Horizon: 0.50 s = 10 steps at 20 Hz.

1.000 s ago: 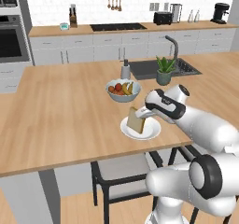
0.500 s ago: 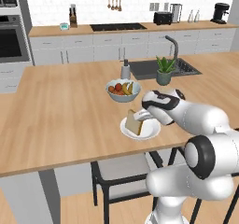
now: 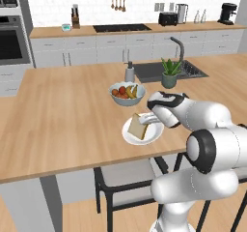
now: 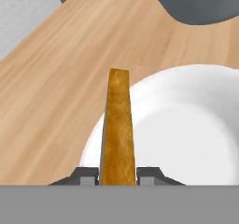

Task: Start the toaster. Once the lever pops up, take the bread to the plate on the dining counter.

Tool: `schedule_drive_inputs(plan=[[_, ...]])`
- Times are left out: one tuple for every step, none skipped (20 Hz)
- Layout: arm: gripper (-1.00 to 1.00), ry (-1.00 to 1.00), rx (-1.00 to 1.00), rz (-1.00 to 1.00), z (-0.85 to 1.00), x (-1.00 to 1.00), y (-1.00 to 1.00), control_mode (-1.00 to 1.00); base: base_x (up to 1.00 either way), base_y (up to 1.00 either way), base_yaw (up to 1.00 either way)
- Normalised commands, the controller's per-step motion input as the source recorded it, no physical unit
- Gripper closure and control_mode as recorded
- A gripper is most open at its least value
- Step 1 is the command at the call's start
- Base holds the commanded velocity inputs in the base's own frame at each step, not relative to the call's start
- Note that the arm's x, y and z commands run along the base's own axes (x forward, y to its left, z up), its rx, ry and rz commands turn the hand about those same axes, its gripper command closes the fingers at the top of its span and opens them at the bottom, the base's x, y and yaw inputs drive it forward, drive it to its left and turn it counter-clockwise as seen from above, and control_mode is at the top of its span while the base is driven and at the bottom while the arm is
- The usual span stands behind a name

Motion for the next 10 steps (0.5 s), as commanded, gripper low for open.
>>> schedule_drive_inputs(plan=[[1.00, 0.00, 0.01, 0.00, 0.00, 0.00, -0.09, -1.00, 0.00, 0.00, 0.00], [1.00, 0.00, 0.00, 0.00, 0.00, 0.00, -0.01, -1.00, 0.00, 0.00, 0.00], [1.00, 0.00, 0.00, 0.00, 0.00, 0.00, -0.01, -1.00, 0.00, 0.00, 0.00], [1.00, 0.00, 0.00, 0.00, 0.00, 0.00, 0.00, -1.00, 0.00, 0.00, 0.00], [-1.00, 0.00, 0.00, 0.00, 0.00, 0.00, 0.00, -1.00, 0.00, 0.00, 0.00], [-1.00, 0.00, 0.00, 0.00, 0.00, 0.00, 0.00, -1.00, 0.00, 0.00, 0.00], [-1.00, 0.00, 0.00, 0.00, 0.00, 0.00, 0.00, -1.00, 0.00, 0.00, 0.00], [-1.00, 0.00, 0.00, 0.00, 0.00, 0.00, 0.00, -1.00, 0.00, 0.00, 0.00], [-1.00, 0.00, 0.00, 0.00, 0.00, 0.00, 0.00, -1.00, 0.00, 0.00, 0.00], [-1.00, 0.00, 0.00, 0.00, 0.00, 0.00, 0.00, -1.00, 0.00, 0.00, 0.00]])
